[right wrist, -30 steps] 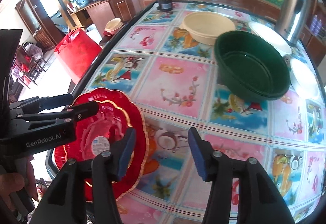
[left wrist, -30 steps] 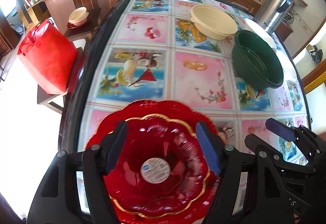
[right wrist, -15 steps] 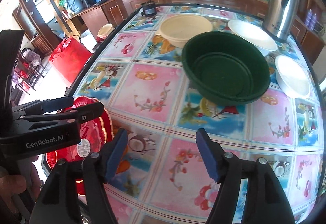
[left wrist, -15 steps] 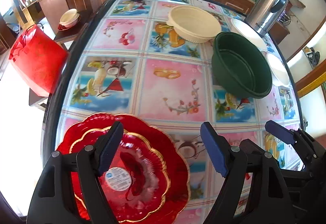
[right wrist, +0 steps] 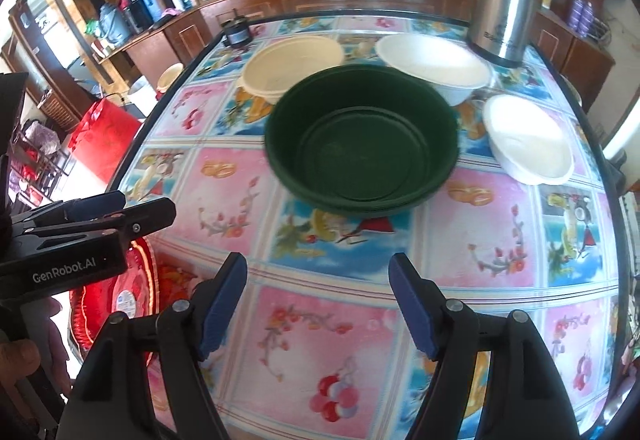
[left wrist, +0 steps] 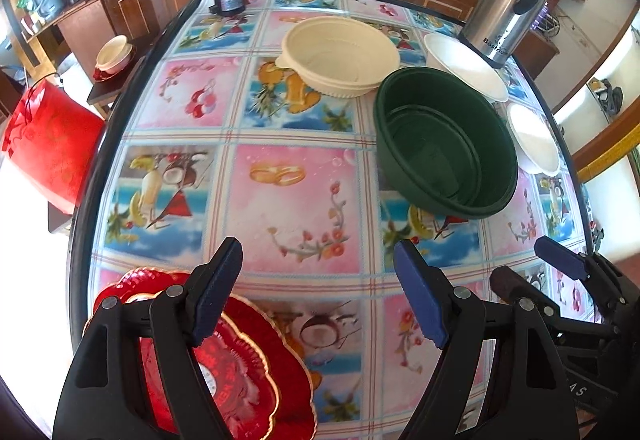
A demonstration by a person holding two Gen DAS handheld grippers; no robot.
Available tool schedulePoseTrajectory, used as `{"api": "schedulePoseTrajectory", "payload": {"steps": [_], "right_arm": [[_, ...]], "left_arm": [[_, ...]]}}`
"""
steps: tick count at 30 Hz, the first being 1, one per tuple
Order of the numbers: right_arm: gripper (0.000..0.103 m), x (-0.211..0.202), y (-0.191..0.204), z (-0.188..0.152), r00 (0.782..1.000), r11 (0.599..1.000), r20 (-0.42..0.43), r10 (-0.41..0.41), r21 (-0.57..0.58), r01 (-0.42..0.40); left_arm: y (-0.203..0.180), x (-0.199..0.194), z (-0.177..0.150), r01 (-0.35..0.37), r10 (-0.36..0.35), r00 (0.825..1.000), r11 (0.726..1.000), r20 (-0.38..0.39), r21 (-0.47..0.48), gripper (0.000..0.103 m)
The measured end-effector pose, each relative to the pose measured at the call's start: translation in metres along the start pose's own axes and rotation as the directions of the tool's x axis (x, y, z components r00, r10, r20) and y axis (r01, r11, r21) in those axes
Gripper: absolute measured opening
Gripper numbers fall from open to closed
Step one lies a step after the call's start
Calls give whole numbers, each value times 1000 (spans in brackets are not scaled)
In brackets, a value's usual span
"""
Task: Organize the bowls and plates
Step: 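Move both grippers away from the red plates toward the dark green bowl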
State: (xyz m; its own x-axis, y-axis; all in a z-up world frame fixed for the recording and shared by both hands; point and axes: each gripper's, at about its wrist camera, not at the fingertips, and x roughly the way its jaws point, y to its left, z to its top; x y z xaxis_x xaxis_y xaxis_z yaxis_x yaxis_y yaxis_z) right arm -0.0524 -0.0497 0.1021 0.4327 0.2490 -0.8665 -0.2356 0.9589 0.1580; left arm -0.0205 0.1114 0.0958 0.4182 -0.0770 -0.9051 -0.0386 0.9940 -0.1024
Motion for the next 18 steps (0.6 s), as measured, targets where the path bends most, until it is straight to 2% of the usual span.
{"api": "schedulePoseTrajectory", "payload": {"steps": [18], "right_arm": [[74, 12, -70, 22, 997, 992, -11, -75, 104, 75]], "left_arm": [[-30, 24, 47, -17, 16, 1000, 999, 23, 30, 79]]}}
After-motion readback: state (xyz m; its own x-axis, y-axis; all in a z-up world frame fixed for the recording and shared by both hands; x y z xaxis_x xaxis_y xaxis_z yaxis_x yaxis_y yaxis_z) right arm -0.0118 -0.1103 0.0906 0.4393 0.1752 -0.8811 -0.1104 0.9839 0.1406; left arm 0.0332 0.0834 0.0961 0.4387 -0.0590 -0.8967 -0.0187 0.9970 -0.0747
